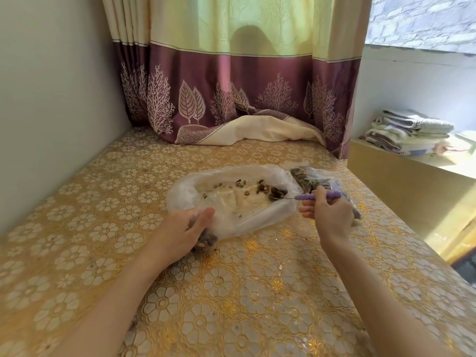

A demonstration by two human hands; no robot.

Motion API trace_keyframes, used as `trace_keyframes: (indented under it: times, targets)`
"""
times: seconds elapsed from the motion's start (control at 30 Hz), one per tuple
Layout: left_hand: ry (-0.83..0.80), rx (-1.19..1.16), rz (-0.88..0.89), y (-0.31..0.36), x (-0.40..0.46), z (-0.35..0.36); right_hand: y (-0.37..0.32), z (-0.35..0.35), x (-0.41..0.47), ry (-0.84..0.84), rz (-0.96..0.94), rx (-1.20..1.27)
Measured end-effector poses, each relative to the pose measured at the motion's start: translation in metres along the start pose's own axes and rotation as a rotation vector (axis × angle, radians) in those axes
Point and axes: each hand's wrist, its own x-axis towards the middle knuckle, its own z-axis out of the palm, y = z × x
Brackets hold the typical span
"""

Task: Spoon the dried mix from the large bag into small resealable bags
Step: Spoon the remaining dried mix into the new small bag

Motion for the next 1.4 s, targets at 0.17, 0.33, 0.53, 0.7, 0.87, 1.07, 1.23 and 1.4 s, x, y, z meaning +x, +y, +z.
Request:
trace_keyframes:
  times: [0.17,0.33,0.53,0.7,0.87,1.07,1.23,1.4]
  targets:
    - [0.001,-0.010,0.007,-0.001,0.001,0.001,0.002,0.013,0.004,0.088,-0.026,-0.095]
    - [0.003,0.017,-0.001,0.000,0.001,0.002,0.002,0.024,0.010,0.109,-0.028,-0.128]
    - [-0.001,-0.013,-0.023,-0.005,0.003,0.005,0.008,0.023,0.013,0.016,0.091,-0.013]
    - [0.014,-0.027,-0.025,-0.006,0.003,0.006,0.007,0.020,0.015,-0.114,0.221,0.191]
    - [0.029,-0.040,-0.005,-0.006,0.002,0.006,0.002,0.022,0.014,-0.170,0.249,0.244]
    - [0.053,-0.054,0.009,-0.006,0.004,0.006,-0.003,0.017,0.014,-0.215,0.329,0.333]
    - [0.042,-0.078,-0.006,-0.005,0.003,0.005,-0.008,0.020,0.012,-0.291,0.405,0.369]
    - [0.078,-0.276,-0.055,0.002,0.004,0.001,-0.010,0.019,0.009,-0.279,0.543,0.502]
